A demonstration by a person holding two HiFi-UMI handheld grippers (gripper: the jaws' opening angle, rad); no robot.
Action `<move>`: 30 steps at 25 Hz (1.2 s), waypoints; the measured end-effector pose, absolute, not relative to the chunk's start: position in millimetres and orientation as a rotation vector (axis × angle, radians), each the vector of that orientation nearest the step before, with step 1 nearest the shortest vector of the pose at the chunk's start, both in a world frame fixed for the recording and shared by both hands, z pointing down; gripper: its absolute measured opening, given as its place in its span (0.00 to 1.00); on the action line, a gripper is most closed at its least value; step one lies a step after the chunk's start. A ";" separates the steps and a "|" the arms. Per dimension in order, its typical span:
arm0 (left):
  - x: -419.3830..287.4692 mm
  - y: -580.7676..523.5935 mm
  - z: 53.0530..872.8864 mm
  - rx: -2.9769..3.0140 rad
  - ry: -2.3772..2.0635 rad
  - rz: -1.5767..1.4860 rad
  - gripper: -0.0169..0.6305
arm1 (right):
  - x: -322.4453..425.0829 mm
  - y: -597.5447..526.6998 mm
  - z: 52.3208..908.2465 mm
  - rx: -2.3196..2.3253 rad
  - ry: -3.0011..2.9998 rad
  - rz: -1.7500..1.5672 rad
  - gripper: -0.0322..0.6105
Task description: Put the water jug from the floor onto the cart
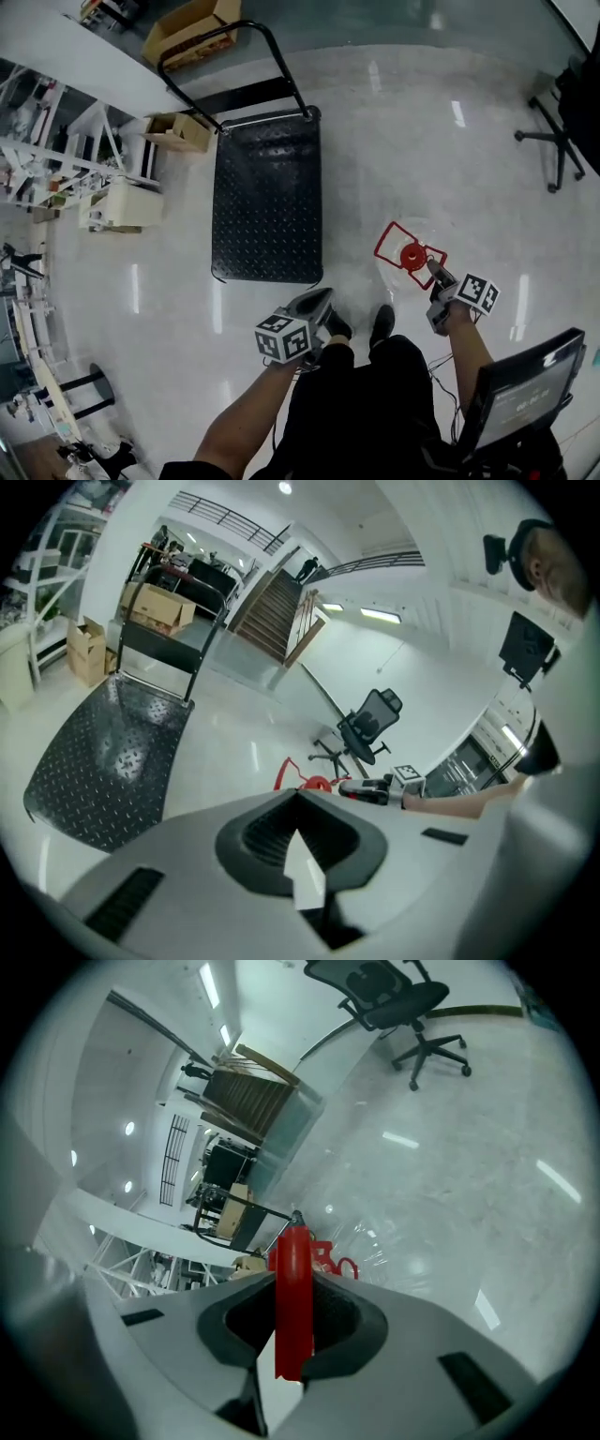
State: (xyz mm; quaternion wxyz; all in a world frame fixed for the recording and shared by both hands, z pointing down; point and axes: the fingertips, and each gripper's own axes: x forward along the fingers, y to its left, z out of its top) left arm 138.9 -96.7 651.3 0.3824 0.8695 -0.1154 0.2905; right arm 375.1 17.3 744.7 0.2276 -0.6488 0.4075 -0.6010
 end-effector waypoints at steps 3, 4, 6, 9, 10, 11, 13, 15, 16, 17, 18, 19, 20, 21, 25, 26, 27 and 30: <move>114.7 -117.2 622.6 2.250 -0.348 0.665 0.01 | 361.6 -14.3 702.9 -1.772 1.174 -1.653 0.15; 104.4 -125.2 613.1 2.263 -0.364 0.643 0.02 | 356.5 -27.4 689.5 -1.768 1.188 -1.647 0.15; 79.0 -144.3 594.6 2.289 -0.398 0.604 0.02 | 341.9 -58.0 662.9 -1.745 1.229 -1.627 0.15; 41.9 -181.0 568.8 2.336 -0.461 0.541 0.02 | 318.5 -112.4 626.0 -1.704 1.323 -1.600 0.15; 32.3 -194.3 560.8 2.353 -0.484 0.519 0.02 | 312.5 -131.0 615.3 -1.698 1.352 -1.595 0.15; 23.3 -207.4 553.3 2.367 -0.509 0.496 0.02 | 306.7 -149.0 606.0 -1.696 1.378 -1.591 0.15; 5.9 -232.4 539.9 2.384 -0.556 0.445 0.02 | 293.3 -183.2 591.3 -1.692 1.421 -1.582 0.15; -13.0 -252.2 529.0 2.396 -0.592 0.402 0.02 | 273.5 -213.6 582.5 -1.664 1.457 -1.576 0.15; -22.9 -260.3 524.4 2.404 -0.607 0.386 0.02 | 261.7 -228.1 580.3 -1.646 1.480 -1.577 0.15; -32.6 -269.0 519.8 2.413 -0.623 0.369 0.02 | 249.9 -244.3 578.5 -1.630 1.509 -1.581 0.15; -41.8 -279.1 515.3 2.420 -0.644 0.351 0.02 | 238.7 -262.9 576.6 -1.614 1.541 -1.587 0.15; -50.3 -289.9 511.5 2.423 -0.671 0.333 0.02 | 228.1 -282.8 574.7 -1.597 1.571 -1.596 0.15; -58.3 -300.0 508.9 2.417 -0.703 0.315 0.01 | 217.9 -301.8 573.3 -1.577 1.596 -1.611 0.15; -65.8 -307.8 507.9 2.401 -0.739 0.300 0.02 | 208.0 -318.5 573.2 -1.557 1.620 -1.630 0.15; -89.0 -327.1 510.4 2.318 -0.868 0.255 0.02 | 167.7 -377.3 578.6 -1.451 1.739 -1.706 0.15; -94.2 -334.3 511.3 2.304 -0.900 0.255 0.02 | 157.0 -393.5 580.8 -1.431 1.761 -1.723 0.15; -99.4 -340.5 512.1 2.286 -0.933 0.255 0.02 | 144.9 -407.9 583.3 -1.407 1.780 -1.743 0.15; -109.1 -344.3 511.5 2.211 -1.025 0.223 0.02 | 108.8 -435.2 589.6 -1.309 1.863 -1.812 0.15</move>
